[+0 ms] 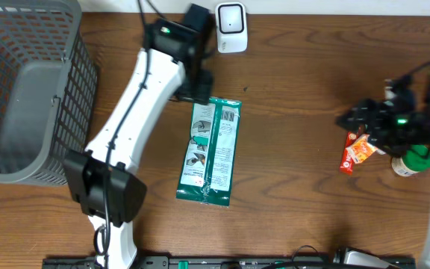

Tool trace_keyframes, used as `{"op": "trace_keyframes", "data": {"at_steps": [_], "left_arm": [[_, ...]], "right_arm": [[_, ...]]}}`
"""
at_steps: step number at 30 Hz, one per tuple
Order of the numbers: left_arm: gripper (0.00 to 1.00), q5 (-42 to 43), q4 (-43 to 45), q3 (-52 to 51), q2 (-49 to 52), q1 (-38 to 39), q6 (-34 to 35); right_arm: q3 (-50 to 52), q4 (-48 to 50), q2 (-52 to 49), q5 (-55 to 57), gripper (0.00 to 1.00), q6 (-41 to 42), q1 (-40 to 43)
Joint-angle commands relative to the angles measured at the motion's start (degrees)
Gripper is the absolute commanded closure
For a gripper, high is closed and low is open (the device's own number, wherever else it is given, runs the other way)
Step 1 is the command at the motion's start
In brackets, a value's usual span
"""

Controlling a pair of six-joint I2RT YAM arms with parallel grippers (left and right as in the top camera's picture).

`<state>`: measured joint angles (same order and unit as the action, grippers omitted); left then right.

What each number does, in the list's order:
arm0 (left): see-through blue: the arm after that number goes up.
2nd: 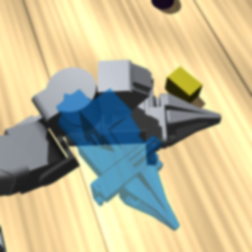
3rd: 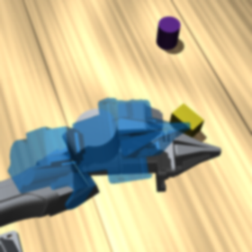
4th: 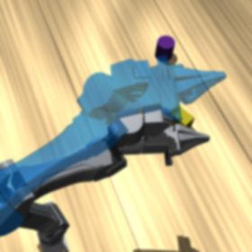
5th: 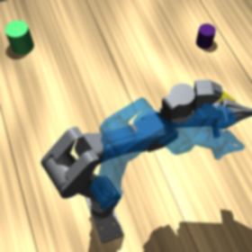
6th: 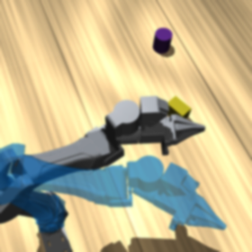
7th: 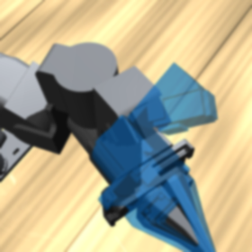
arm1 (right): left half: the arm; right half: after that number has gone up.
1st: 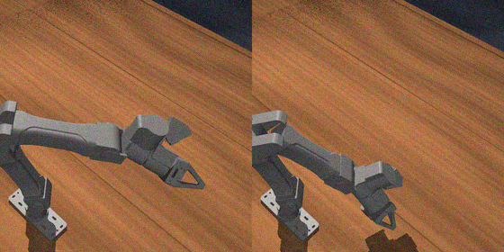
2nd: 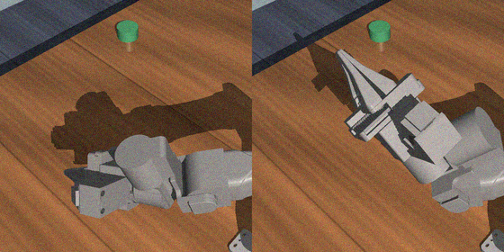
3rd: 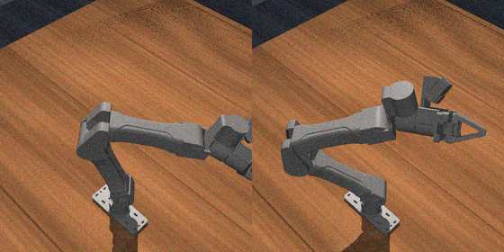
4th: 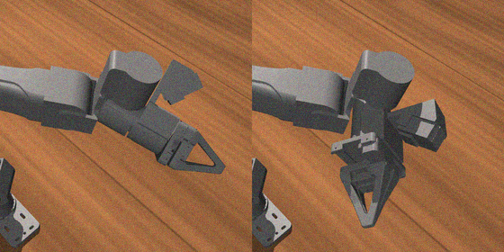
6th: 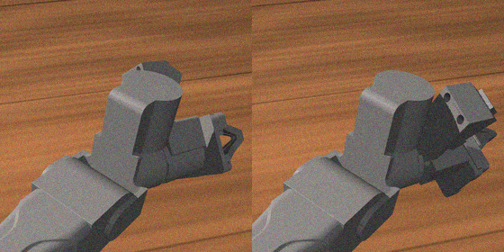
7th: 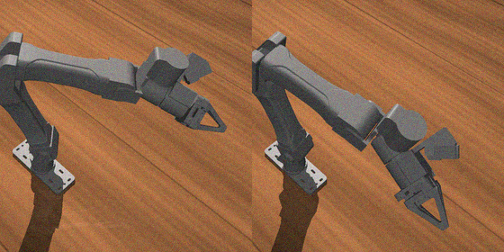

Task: Scan the item barcode
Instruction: 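Move both grippers to the green glove packet's long edges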

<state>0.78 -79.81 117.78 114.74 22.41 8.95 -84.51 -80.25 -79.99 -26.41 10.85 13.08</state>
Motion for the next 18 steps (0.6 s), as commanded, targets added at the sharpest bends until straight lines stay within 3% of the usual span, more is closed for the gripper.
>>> {"op": "trace_keyframes", "data": {"at_steps": [1, 6, 10, 18], "left_arm": [[0.30, -1.4, 0.0, -3.0, 1.0, -4.3, -1.7], [0.33, 4.3, 0.7, -9.4, 1.0, -8.4, -6.1], [0.42, 10.7, 5.3, -16.3, 1.0, -9.4, -7.0], [0.44, 15.5, 18.5, -31.5, 1.0, -8.9, -7.0]], "right_arm": [[5.6, 4.0, 0.2, -0.7, 0.09, 5.4, -6.1], [15.2, 15.4, 0.2, -0.7, 0.01, 9.5, -15.4], [20.0, 21.8, 0.2, 0.7, 0.01, 9.5, -19.3], [23.4, 28.4, 0.2, 0.4, 0.03, 10.6, -22.9]]}}
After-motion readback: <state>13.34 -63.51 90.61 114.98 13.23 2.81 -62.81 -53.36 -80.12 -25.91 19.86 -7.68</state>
